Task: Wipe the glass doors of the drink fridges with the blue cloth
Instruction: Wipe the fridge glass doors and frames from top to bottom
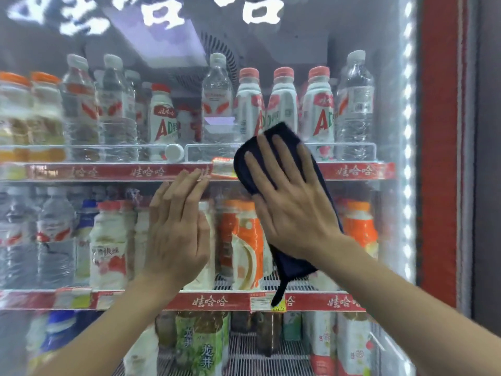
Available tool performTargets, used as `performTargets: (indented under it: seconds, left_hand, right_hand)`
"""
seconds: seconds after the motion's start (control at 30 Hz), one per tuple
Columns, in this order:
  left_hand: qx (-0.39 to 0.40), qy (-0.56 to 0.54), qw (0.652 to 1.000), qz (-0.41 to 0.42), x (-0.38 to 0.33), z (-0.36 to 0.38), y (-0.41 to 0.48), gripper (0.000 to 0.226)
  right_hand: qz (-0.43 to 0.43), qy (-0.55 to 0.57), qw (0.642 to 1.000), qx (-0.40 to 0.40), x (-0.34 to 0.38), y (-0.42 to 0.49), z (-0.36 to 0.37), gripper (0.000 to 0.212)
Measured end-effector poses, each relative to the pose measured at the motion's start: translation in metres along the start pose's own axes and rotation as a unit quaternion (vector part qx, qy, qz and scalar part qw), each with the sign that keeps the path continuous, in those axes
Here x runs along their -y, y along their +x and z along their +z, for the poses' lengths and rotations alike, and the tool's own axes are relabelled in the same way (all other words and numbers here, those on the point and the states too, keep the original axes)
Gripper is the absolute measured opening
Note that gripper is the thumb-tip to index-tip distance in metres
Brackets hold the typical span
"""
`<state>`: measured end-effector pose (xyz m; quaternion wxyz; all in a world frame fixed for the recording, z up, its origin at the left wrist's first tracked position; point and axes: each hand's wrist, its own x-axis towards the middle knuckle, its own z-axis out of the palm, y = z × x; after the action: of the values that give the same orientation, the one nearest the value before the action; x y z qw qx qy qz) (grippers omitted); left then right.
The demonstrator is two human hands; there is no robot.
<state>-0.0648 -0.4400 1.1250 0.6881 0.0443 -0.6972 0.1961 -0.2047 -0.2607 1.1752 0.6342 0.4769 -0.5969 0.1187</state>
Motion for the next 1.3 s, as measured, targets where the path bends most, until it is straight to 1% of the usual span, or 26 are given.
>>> performTargets:
  seconds: [0.07,0.13,0.17,0.23,0.3,0.37,0.47,0.6,0.73,0.8,0.83,0.87,0.9,0.93,1.0,1.03,1.07,1.17,1.23,1.3]
  left_hand:
    - [-0.011,-0.033,0.999,-0.009,0.000,-0.004,0.000,0.048]
    - [-0.017,-0.064,0.997,-0.026,0.005,-0.013,-0.005,0.048]
    - [-0.016,-0.067,0.997,-0.026,0.011,-0.016,-0.008,0.048]
    - [-0.007,-0.050,0.999,-0.010,0.031,-0.025,-0.019,0.048]
    - [0.010,-0.029,1.000,0.000,0.049,-0.030,-0.027,0.049]
    - [0.023,-0.015,1.000,-0.006,0.057,-0.031,-0.030,0.050]
    - [0.026,-0.002,1.000,-0.002,0.058,-0.026,-0.035,0.051]
    - [0.022,-0.003,1.000,-0.002,0.062,-0.023,-0.038,0.052]
    - [0.017,-0.008,1.000,-0.005,0.060,-0.024,-0.036,0.051]
    - [0.011,-0.020,1.000,-0.009,0.059,-0.025,-0.036,0.050]
    - [0.007,-0.025,1.000,-0.011,0.058,-0.027,-0.036,0.049]
    - [0.005,-0.032,0.999,-0.017,0.059,-0.029,-0.036,0.049]
    - [0.005,-0.034,0.999,-0.024,0.061,-0.033,-0.038,0.049]
    - [0.005,-0.030,0.999,-0.028,0.063,-0.038,-0.041,0.049]
    - [0.015,-0.009,1.000,-0.016,0.073,-0.046,-0.048,0.049]
    - [0.025,0.001,1.000,-0.005,0.078,-0.049,-0.050,0.048]
    - [0.033,0.008,0.999,0.002,0.083,-0.050,-0.052,0.048]
    - [0.035,0.011,0.999,0.009,0.090,-0.046,-0.054,0.048]
    - [0.022,0.013,1.000,0.017,0.092,-0.042,-0.056,0.048]
    - [0.016,0.010,1.000,0.025,0.095,-0.040,-0.057,0.048]
  right_hand:
    - [-0.030,0.018,0.999,0.012,0.031,-0.027,0.007,0.065]
    - [-0.108,0.029,0.992,0.052,0.057,-0.057,0.010,0.065]
    - [-0.151,0.033,0.985,0.073,0.060,-0.066,0.011,0.066]
    - [-0.212,0.042,0.970,0.108,0.051,-0.063,0.006,0.065]
    - [-0.237,0.038,0.963,0.120,0.034,-0.037,0.000,0.063]
    - [-0.203,0.029,0.974,0.099,0.021,-0.003,-0.005,0.064]
    - [-0.101,0.011,0.993,0.053,0.022,0.027,-0.004,0.066]
    - [-0.038,-0.008,0.999,0.026,0.042,0.018,0.008,0.067]
    - [0.037,0.036,0.998,-0.022,0.076,0.001,0.020,0.065]
    - [0.069,0.059,0.995,-0.033,0.098,-0.017,0.026,0.066]
    - [0.068,0.065,0.995,-0.025,0.111,-0.028,0.028,0.066]
    - [0.048,0.066,0.997,-0.008,0.122,-0.040,0.030,0.067]
    - [0.004,0.062,0.998,0.015,0.131,-0.050,0.030,0.067]
    - [-0.059,0.060,0.996,0.039,0.133,-0.058,0.029,0.067]
    - [-0.174,0.061,0.980,0.073,0.116,-0.055,0.024,0.066]
    - [-0.205,0.059,0.974,0.078,0.102,-0.042,0.020,0.065]
    - [-0.208,0.055,0.974,0.071,0.087,-0.023,0.016,0.063]
    - [-0.126,0.036,0.991,0.033,0.058,0.036,0.006,0.063]
    - [-0.078,0.016,0.997,0.011,0.062,0.050,0.009,0.063]
    - [-0.033,0.009,0.999,-0.004,0.074,0.044,0.016,0.064]
